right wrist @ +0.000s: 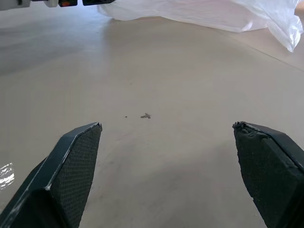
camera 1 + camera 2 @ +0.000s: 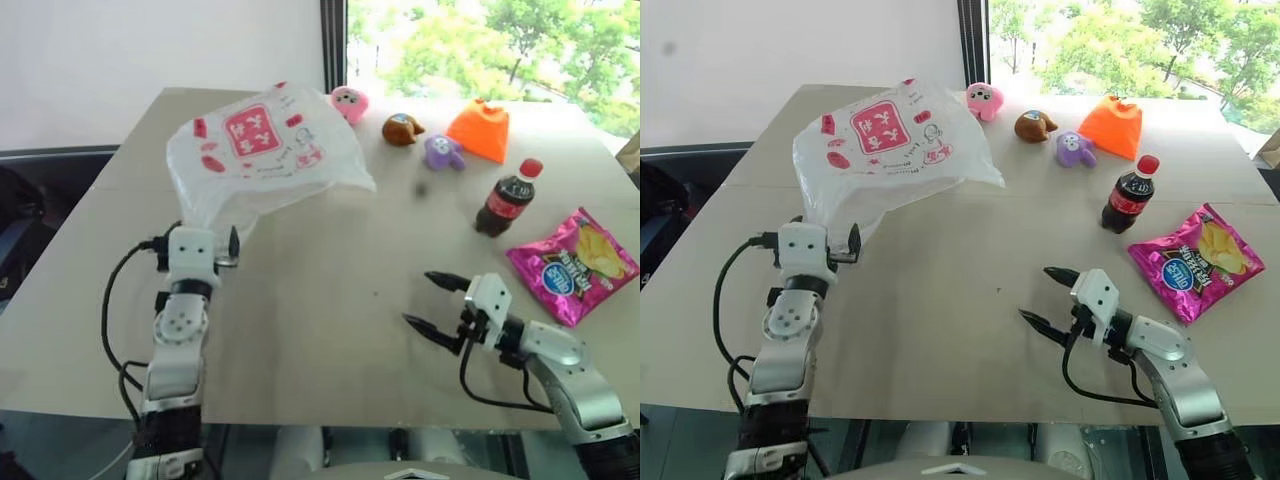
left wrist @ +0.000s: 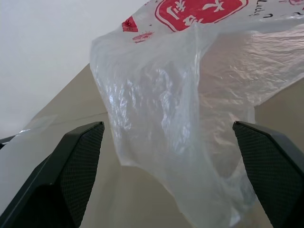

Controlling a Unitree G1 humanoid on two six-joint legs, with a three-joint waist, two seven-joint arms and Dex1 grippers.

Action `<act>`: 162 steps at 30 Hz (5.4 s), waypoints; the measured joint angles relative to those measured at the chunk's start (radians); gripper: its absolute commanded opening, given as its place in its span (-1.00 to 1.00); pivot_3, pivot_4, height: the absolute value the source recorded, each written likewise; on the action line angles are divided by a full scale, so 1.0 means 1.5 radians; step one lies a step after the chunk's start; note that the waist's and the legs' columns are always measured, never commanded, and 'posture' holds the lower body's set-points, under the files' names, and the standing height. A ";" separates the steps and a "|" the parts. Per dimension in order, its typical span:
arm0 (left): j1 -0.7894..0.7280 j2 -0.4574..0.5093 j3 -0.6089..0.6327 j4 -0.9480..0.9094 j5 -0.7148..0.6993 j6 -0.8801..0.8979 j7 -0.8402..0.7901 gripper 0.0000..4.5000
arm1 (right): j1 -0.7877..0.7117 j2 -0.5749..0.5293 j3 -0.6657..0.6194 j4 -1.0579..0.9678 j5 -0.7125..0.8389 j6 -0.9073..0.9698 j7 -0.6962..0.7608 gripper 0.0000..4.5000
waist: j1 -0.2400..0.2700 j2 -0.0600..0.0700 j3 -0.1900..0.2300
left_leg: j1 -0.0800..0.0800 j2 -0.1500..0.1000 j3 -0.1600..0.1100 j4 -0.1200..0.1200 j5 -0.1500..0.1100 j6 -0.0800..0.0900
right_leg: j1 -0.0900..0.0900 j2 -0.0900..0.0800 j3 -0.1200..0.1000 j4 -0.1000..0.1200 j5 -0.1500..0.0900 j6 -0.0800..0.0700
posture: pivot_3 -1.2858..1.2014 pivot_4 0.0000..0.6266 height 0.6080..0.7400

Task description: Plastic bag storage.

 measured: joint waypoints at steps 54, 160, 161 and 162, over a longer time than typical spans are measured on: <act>0.080 -0.040 -0.027 -0.243 -0.210 0.120 -0.114 -1.00 | -0.067 0.008 -0.226 0.141 -0.353 0.122 -0.540 -0.97 | -0.006 0.001 0.001 | 0.001 0.000 0.002 0.001 0.002 -0.005 | -0.001 0.001 0.003 0.005 -0.001 0.001 | 0.03 -0.52 1.00; 0.131 -0.016 -0.053 -0.249 -0.338 0.104 -0.290 -1.00 | -0.414 0.158 0.018 0.174 0.080 0.513 -0.179 -0.98 | -0.008 0.000 0.010 | -0.011 0.001 -0.005 0.009 0.002 -0.005 | -0.010 0.002 -0.001 0.012 0.000 0.000 | 0.03 -0.52 1.00; 0.133 -0.013 -0.053 -0.250 -0.340 0.104 -0.293 -1.00 | -0.423 0.163 0.013 0.182 0.078 0.506 -0.182 -0.98 | -0.008 0.000 0.010 | -0.011 0.001 -0.005 0.009 0.002 -0.005 | -0.010 0.002 -0.001 0.012 0.000 0.000 | 0.03 -0.52 1.00; 0.138 -0.009 -0.053 -0.253 -0.341 0.105 -0.296 -1.00 | -0.432 0.166 0.012 0.192 0.075 0.496 -0.184 -0.98 | -0.008 0.000 0.010 | -0.011 0.001 -0.005 0.009 0.002 -0.005 | -0.010 0.002 -0.001 0.012 0.000 0.000 | 0.03 -0.52 1.00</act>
